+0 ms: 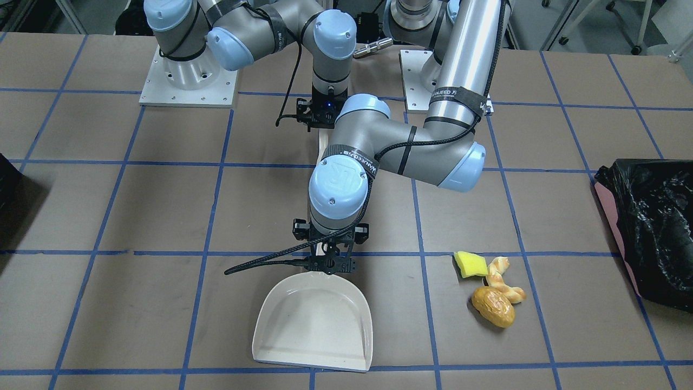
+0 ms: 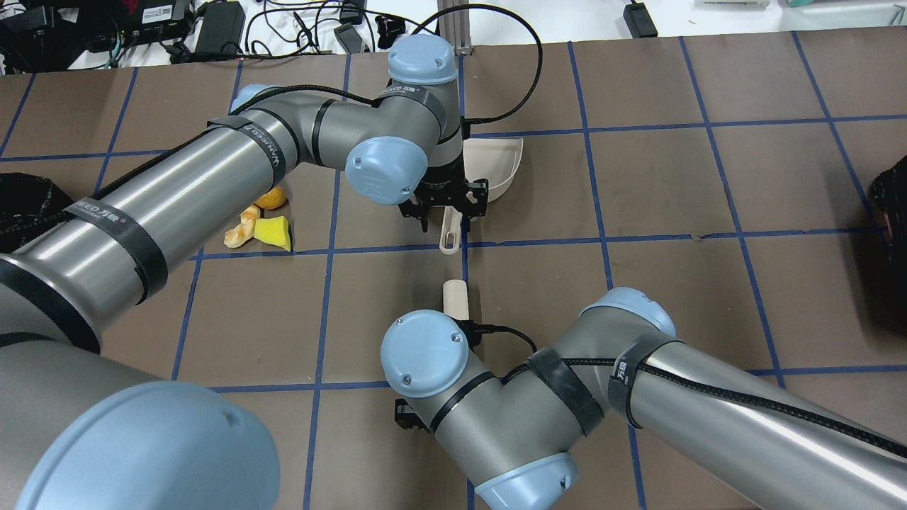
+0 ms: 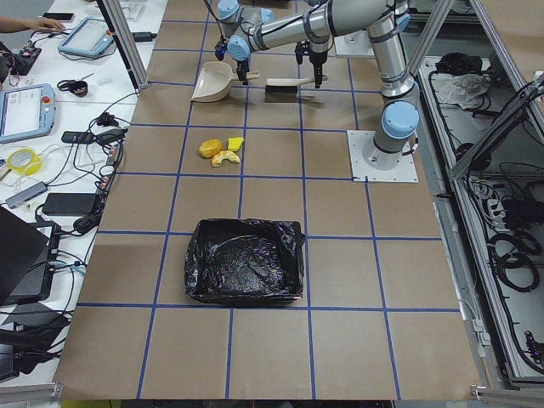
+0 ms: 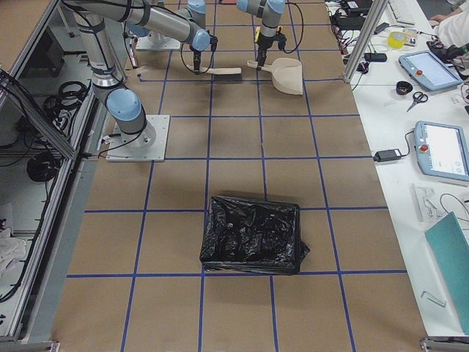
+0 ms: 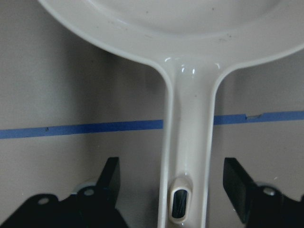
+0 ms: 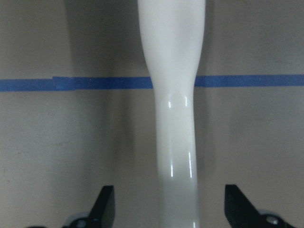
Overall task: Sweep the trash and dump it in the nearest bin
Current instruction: 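Place the dustpan beside the trash with left gripper while right carries brush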
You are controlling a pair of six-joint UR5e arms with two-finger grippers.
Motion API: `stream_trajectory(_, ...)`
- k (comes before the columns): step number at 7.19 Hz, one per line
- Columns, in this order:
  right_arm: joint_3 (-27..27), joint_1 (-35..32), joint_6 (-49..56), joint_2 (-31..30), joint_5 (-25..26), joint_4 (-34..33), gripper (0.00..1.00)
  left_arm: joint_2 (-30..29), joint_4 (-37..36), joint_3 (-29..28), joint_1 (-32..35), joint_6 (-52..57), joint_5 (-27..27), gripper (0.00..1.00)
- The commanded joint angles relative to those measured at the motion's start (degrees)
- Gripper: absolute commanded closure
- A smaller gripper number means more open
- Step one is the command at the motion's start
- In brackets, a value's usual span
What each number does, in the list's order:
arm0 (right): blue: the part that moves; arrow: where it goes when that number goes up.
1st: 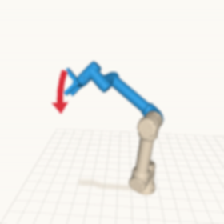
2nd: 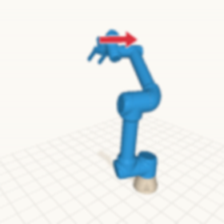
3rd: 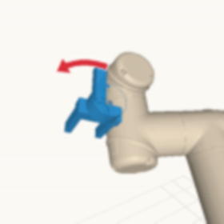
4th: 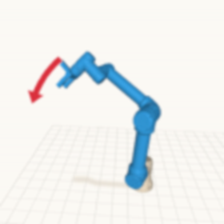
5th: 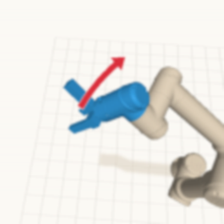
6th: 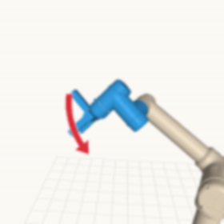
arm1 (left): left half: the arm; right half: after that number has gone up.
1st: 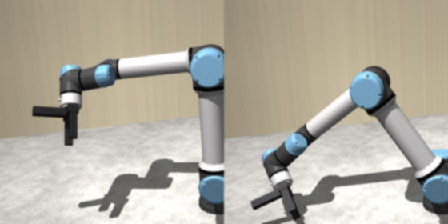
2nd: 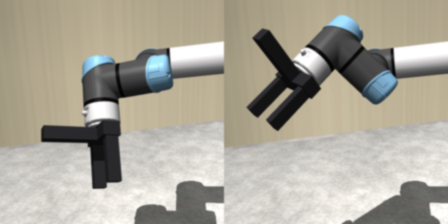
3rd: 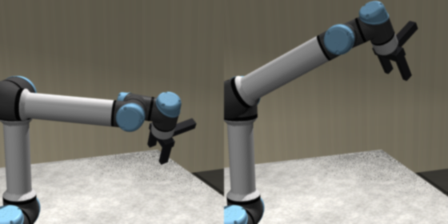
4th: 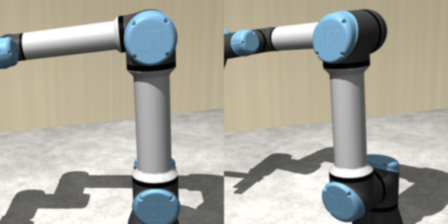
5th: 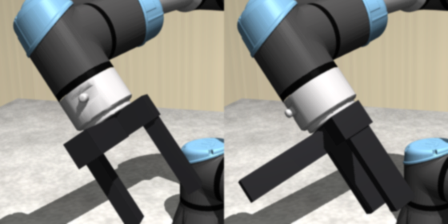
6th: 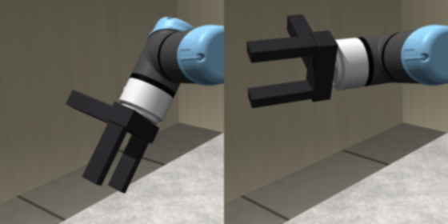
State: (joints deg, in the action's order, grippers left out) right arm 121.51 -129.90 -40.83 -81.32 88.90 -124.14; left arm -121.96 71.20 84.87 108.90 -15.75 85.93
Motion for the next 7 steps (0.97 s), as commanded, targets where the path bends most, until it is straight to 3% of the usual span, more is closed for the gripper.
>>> stream_trajectory(1, 0.0, 0.0, -0.9, 0.0, -0.1, -0.1, 0.36, 0.0, 0.0, 0.0, 0.0, -0.1, 0.0, 0.61)
stream_trajectory(2, 0.0, 0.0, -1.0, 0.0, 0.0, -0.1, 0.51, 0.1, 0.0, 0.0, 0.1, 0.4, 0.2, 0.75)
stream_trajectory(4, 0.0, 0.0, -1.1, 0.1, 0.0, -0.1, 0.57, 0.5, 0.0, 0.0, 0.1, 0.6, 0.5, 1.00)
stream_trajectory(6, -0.3, 0.0, -0.8, 0.1, 0.1, -0.2, 0.63, 2.9, 0.1, 0.1, -0.4, 7.0, 0.6, 1.00)
stream_trajectory(7, -0.7, 0.0, -0.8, 0.1, 0.1, -0.2, 0.73, 4.8, 0.9, -0.2, -1.7, 11.3, 2.9, 1.00)
